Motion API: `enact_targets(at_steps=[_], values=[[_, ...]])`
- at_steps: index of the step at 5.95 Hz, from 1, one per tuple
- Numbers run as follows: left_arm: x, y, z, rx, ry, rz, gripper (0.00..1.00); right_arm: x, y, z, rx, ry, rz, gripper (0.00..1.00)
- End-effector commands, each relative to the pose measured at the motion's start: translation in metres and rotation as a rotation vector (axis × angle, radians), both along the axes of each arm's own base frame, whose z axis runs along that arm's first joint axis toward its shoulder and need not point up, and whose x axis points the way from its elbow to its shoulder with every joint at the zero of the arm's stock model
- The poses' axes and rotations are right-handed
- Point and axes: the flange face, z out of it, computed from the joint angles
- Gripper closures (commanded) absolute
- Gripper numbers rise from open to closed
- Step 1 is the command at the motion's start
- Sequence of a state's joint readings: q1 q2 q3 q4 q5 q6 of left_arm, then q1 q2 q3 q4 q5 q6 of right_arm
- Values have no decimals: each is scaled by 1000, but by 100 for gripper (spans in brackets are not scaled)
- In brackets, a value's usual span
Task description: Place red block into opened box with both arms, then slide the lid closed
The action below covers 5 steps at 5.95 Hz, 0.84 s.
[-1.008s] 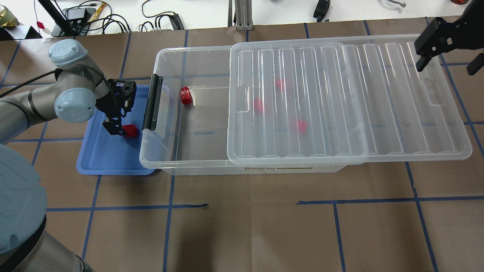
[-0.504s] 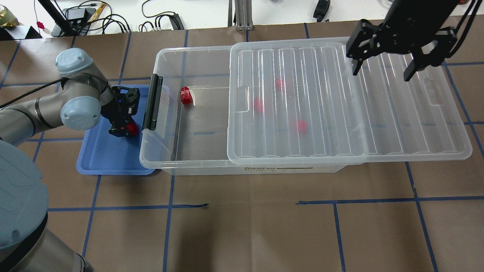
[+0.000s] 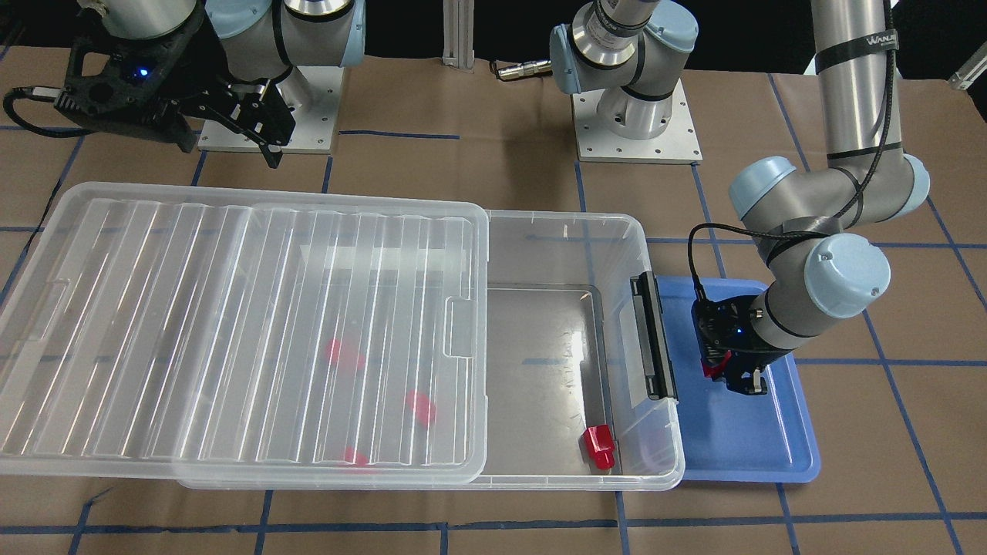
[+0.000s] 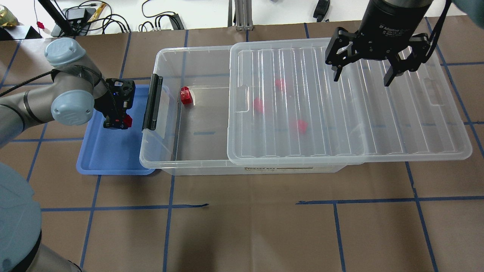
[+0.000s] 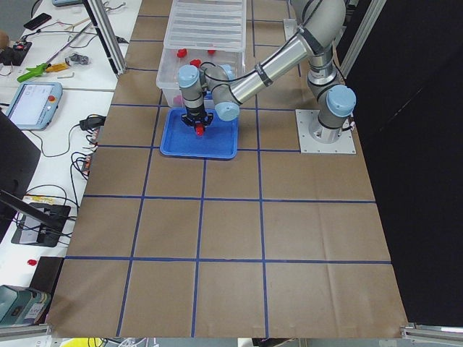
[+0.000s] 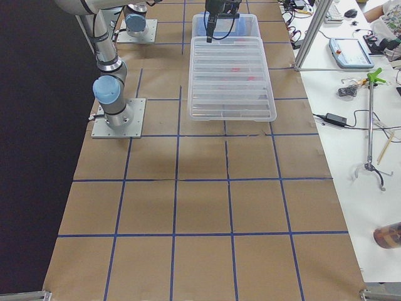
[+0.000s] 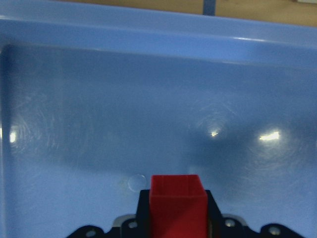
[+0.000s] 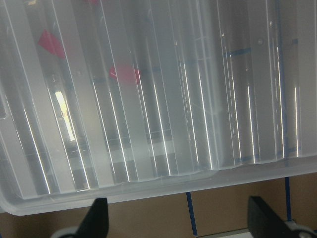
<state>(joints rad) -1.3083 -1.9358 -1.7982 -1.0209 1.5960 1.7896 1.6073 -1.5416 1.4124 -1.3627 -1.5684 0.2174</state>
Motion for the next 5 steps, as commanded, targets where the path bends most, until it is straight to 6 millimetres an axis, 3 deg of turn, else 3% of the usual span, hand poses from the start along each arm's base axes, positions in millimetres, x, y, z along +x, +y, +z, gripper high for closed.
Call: enact_targets(at_steps=[1,2,4,5], values=[[-18,19,81,-8,6,28,99,0,-16,-12,-8,7,14,0],[-50,27,115,-34,23,11,100,0,-21,-18,-3,9,14,0],[-127,20,157,-45,29,63,100,-1,-19,-22,10,10,5,0],[-176,15,156,-36,30,83,100,-1,-18,-22,10,12,4,0]])
